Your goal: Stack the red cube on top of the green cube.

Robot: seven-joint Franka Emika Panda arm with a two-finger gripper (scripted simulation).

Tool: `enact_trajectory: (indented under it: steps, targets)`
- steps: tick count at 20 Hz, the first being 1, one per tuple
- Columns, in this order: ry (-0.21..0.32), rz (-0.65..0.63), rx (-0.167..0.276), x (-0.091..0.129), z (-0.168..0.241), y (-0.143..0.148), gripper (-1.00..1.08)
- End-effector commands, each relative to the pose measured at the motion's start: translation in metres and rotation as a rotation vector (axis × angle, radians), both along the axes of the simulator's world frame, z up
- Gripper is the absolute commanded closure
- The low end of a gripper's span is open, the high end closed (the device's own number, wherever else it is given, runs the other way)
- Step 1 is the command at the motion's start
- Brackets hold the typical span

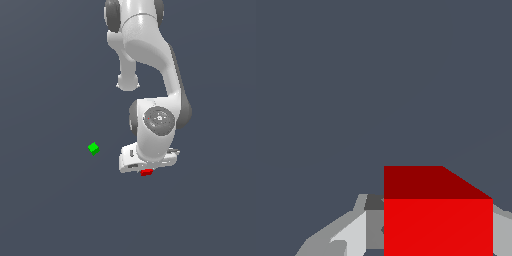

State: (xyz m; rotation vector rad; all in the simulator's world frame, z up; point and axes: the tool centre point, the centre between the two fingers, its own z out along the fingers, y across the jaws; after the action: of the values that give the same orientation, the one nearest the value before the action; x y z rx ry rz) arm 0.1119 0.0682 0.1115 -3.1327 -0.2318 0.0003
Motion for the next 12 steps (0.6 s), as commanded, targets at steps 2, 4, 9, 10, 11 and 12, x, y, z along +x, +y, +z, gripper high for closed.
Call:
enact_trajectory:
  steps: [2, 4, 9, 10, 11, 12]
  targets:
    - [-0.001, -0.001, 0.000, -0.012, -0.004, -0.021, 1.08]
    - [-0.001, -0.001, 0.000, -0.021, -0.007, -0.035, 1.08]
    - [-0.001, -0.001, 0.000, -0.045, -0.015, -0.075, 1.08]
    - [-0.001, -0.001, 0.000, -0.051, -0.017, -0.084, 1.08]
    - [-0.001, -0.002, 0.000, -0.056, -0.020, -0.094, 1.08]
    - [-0.001, -0.002, 0.000, -0.062, -0.022, -0.103, 1.08]
